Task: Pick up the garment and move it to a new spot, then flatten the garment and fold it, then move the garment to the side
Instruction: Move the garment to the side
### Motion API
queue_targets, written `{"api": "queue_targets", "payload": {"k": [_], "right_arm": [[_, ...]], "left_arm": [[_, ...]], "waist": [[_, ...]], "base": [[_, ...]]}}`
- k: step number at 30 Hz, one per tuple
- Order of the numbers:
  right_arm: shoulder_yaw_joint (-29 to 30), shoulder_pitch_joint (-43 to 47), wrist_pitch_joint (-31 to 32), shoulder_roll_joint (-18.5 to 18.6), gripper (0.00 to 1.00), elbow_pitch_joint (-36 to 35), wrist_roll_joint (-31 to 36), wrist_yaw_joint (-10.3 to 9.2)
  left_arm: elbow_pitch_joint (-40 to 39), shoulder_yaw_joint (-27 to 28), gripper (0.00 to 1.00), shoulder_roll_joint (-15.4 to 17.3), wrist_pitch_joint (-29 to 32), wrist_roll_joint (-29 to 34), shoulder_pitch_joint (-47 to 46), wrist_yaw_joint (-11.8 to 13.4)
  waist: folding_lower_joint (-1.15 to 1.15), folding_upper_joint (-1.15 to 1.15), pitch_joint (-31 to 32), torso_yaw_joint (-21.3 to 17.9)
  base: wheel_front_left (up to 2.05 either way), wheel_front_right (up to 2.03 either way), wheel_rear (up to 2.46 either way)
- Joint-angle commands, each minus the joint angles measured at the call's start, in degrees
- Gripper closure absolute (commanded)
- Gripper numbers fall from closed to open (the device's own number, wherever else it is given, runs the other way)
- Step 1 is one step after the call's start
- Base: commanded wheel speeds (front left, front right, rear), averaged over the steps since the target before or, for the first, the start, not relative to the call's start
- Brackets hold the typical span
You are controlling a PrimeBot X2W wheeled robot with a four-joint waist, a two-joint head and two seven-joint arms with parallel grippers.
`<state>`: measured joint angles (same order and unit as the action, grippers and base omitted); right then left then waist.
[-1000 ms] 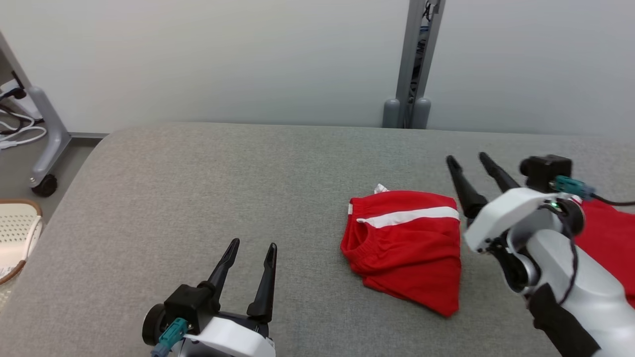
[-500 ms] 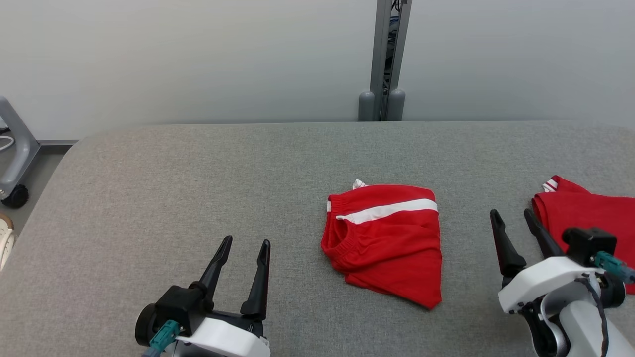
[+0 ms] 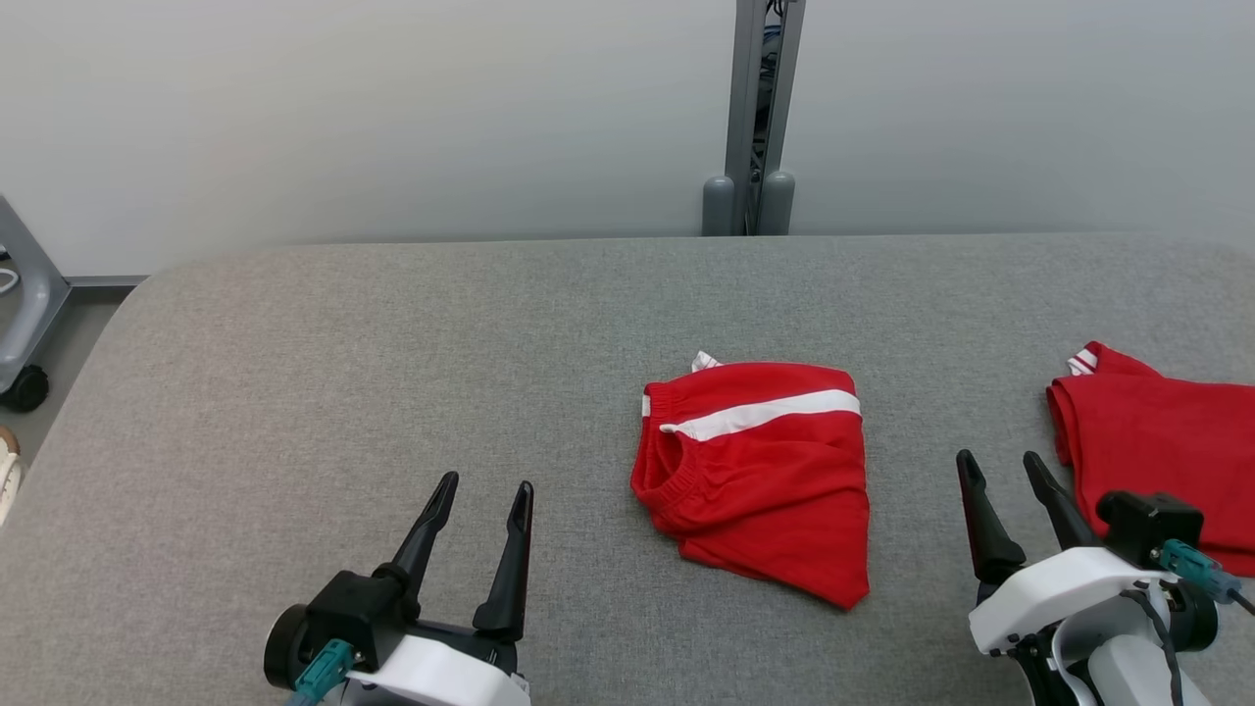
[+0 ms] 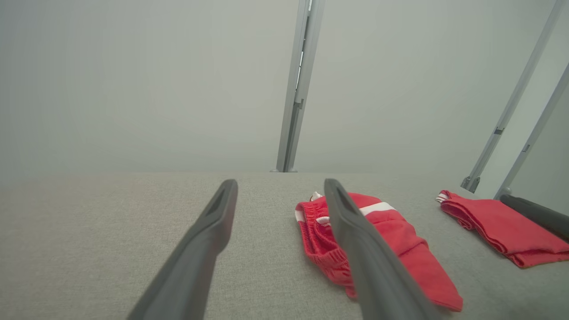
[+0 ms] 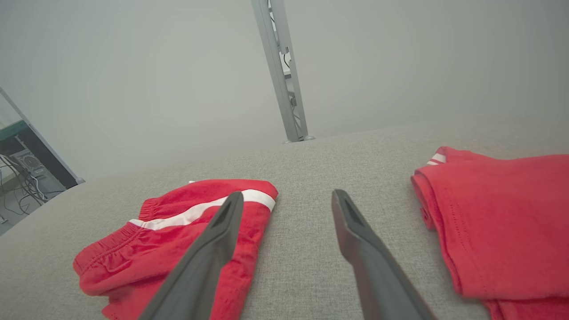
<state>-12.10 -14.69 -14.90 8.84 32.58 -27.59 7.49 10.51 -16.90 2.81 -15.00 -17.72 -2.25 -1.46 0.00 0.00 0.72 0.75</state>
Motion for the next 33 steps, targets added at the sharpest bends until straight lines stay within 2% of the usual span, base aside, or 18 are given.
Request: {"api": "queue_targets", "payload": {"k": [1, 9, 13, 18, 24, 27, 28, 33], "right_arm": [[0.0, 0.2, -0.3, 0.1, 0.0, 0.0, 0.4, 0.0], [-0.7, 0.0, -0.3, 0.7, 0.0, 0.5, -0.3, 0.0], [-2.6, -1.4, 2.5, 1.3, 0.0, 1.4, -3.2, 0.0], [-5.8, -4.1, 9.7, 2.3, 0.0, 1.2, -13.8, 0.0], [-9.0, -7.8, 18.4, 5.9, 0.0, 2.5, -26.6, 0.0], [-10.0, -9.0, 20.5, 6.9, 0.0, 3.2, -29.5, 0.0], [-11.0, -10.0, 22.6, 7.6, 0.0, 4.1, -32.3, 0.0], [-13.5, -12.1, 25.0, 9.4, 0.0, 5.6, -35.5, 0.0]], "left_arm": [[0.1, 0.3, 0.0, 0.2, -0.2, 0.3, 0.4, -0.3], [-0.3, -0.2, 0.0, 0.2, -0.2, 0.2, 0.4, -0.1], [-0.4, -0.7, 0.0, 0.2, -0.2, 0.0, -0.4, 0.0], [-0.1, -1.6, 0.0, 0.2, -0.2, 0.0, -1.8, -0.1], [0.8, -2.5, 0.0, 0.2, -0.2, 0.1, -3.3, -0.4], [1.0, -2.7, 0.0, 0.2, -0.2, 0.2, -3.7, -0.4], [1.2, -2.7, 0.0, 0.2, -0.2, 0.3, -4.0, -0.5], [1.2, -3.1, 0.0, 0.2, -0.2, 0.3, -4.9, -0.4]], "waist": [[0.0, 0.0, 0.0, 0.1], [0.0, 0.0, -0.2, 0.5], [0.0, 0.0, -0.9, 0.9], [0.0, 0.0, -2.8, 2.2], [0.0, 0.0, -5.2, 4.2], [0.0, 0.0, -6.0, 4.9], [0.0, 0.0, -6.7, 5.5], [0.0, 0.0, -8.2, 6.7]], "base": [[0.0, 0.0, 0.0], [0.0, 0.0, 0.0], [0.0, 0.0, 0.0], [0.0, 0.0, 0.0], [0.0, 0.0, 0.0], [0.0, 0.0, 0.0], [0.0, 0.0, 0.0], [0.0, 0.0, 0.0]]}}
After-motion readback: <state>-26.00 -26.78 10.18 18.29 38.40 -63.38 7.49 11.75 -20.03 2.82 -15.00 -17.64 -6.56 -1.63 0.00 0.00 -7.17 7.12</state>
